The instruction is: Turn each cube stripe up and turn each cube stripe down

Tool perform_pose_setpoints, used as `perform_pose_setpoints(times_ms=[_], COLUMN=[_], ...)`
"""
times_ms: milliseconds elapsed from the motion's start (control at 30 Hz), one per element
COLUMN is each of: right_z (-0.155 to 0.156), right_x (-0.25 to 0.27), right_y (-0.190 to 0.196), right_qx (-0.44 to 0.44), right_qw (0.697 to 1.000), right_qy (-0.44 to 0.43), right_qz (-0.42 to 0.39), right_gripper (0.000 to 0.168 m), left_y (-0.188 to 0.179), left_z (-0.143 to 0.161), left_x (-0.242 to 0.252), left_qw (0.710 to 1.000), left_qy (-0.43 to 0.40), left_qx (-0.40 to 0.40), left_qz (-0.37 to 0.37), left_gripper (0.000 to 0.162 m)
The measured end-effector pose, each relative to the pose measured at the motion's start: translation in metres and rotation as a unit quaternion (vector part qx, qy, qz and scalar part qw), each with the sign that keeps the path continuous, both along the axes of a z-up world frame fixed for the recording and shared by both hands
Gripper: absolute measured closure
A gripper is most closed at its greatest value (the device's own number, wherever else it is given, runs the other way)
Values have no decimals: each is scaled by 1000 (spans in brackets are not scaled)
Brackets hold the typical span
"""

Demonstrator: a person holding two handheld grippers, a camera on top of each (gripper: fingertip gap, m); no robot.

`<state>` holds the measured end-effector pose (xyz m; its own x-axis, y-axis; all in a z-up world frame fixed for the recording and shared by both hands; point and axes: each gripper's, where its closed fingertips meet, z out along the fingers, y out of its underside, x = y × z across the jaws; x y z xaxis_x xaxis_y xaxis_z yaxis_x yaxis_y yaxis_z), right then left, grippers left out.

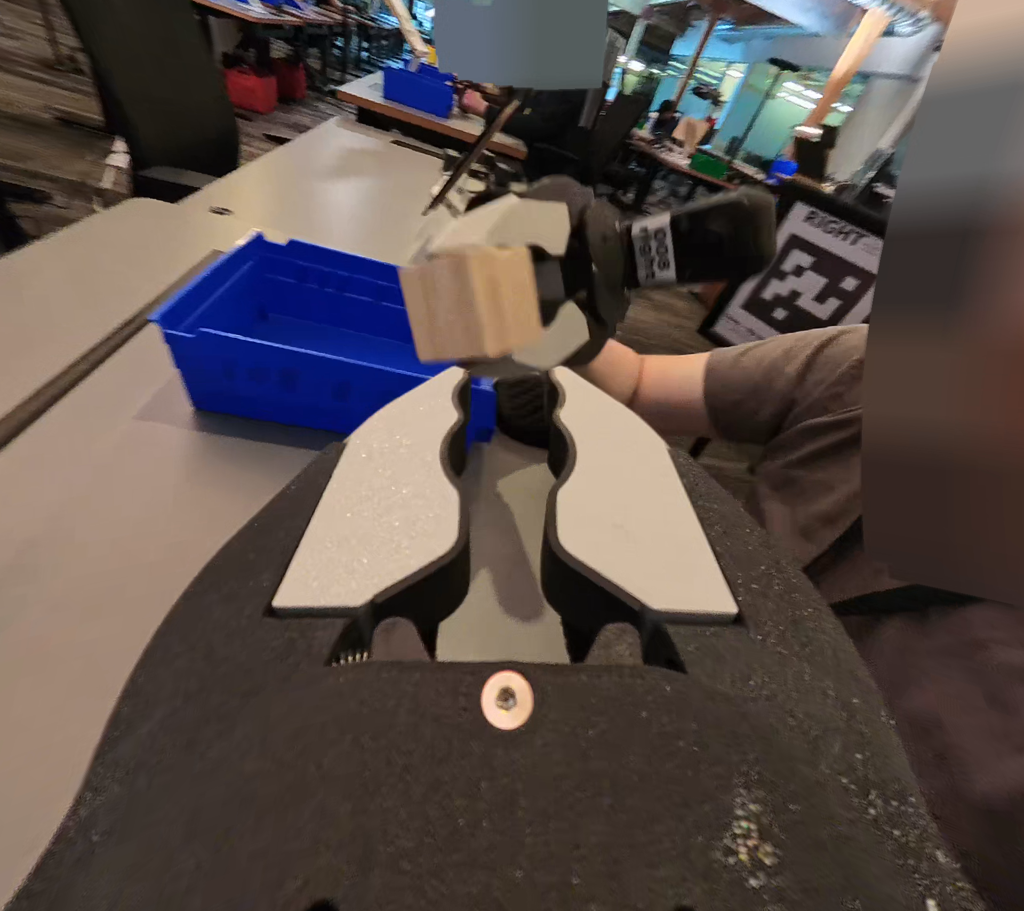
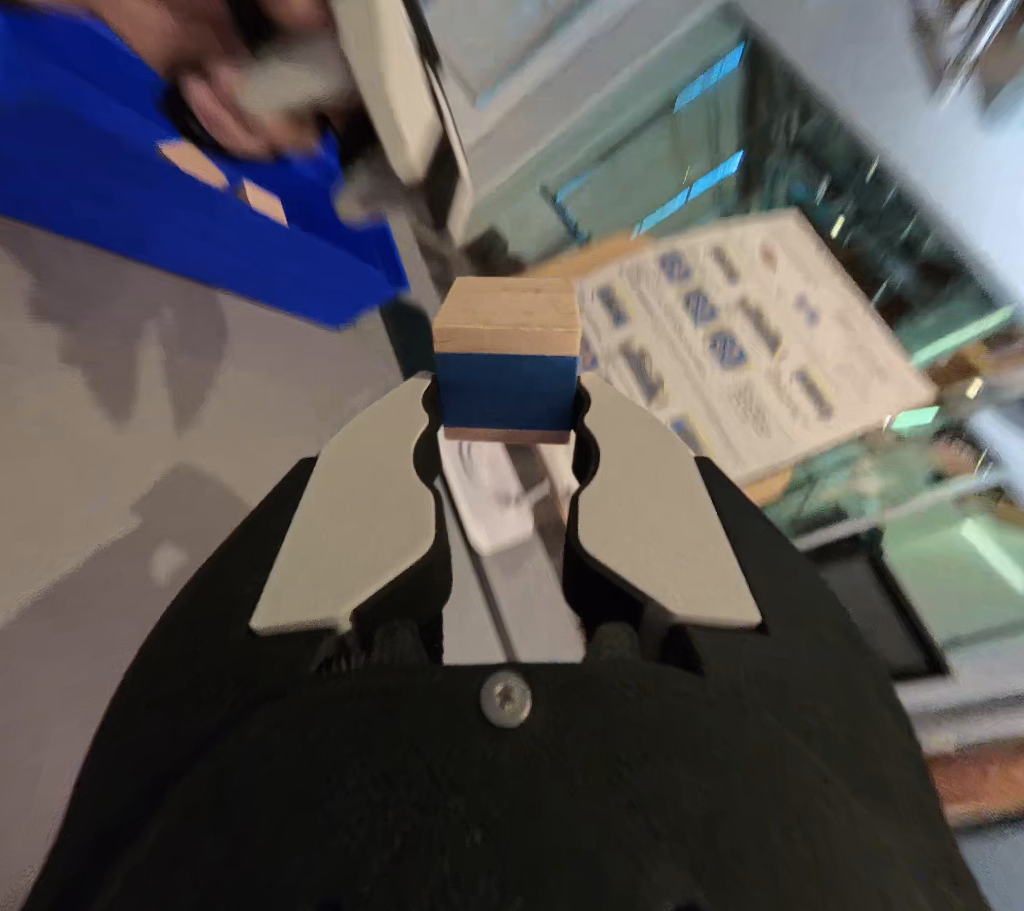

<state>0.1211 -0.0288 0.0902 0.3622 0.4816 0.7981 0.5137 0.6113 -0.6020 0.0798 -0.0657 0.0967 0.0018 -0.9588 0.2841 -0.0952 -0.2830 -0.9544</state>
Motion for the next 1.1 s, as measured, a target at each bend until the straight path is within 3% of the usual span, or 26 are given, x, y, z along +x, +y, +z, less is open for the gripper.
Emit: perform_pose_setpoints(times_ms=[67, 100, 233, 333, 500, 733, 867, 967, 1100], right_z=[-10, -26, -108, -164, -218, -230, -234, -229, -203], right_x=[45, 74, 203, 260, 285, 297, 295, 293, 280], right_y=[42, 62, 117, 135, 134, 140, 137, 136, 142], right_qx=[-116, -201, -450, -526, -596, -580, -588, -587, -555], right_qw=[989, 968, 814, 715, 621, 601, 596, 600, 643], right_qy=[-20, -31, -11, 10, 7, 13, 0, -9, 7], right_qz=[-92, -145, -367, -461, -510, -550, -548, -544, -527], right_gripper=[123, 123, 122, 122, 122, 122, 114, 106, 103], left_y=[4, 5, 8, 8, 15, 25, 42, 66, 92], left_z=[8, 12, 17, 17, 0, -1, -9, -19, -40], left_x=[-11, -15, -30, -35, -40, -51, -86, -141, -233], left_qw=[999, 999, 996, 994, 989, 988, 969, 925, 818], left_qy=[-4, -6, 8, 27, 82, 77, 131, 194, 300], left_qx=[22, 29, 46, 52, 49, 19, 20, 24, 37], left_qz=[31, 44, 79, 92, 112, 133, 208, 327, 490], left_gripper=[136, 134, 131, 129, 127, 128, 127, 126, 122])
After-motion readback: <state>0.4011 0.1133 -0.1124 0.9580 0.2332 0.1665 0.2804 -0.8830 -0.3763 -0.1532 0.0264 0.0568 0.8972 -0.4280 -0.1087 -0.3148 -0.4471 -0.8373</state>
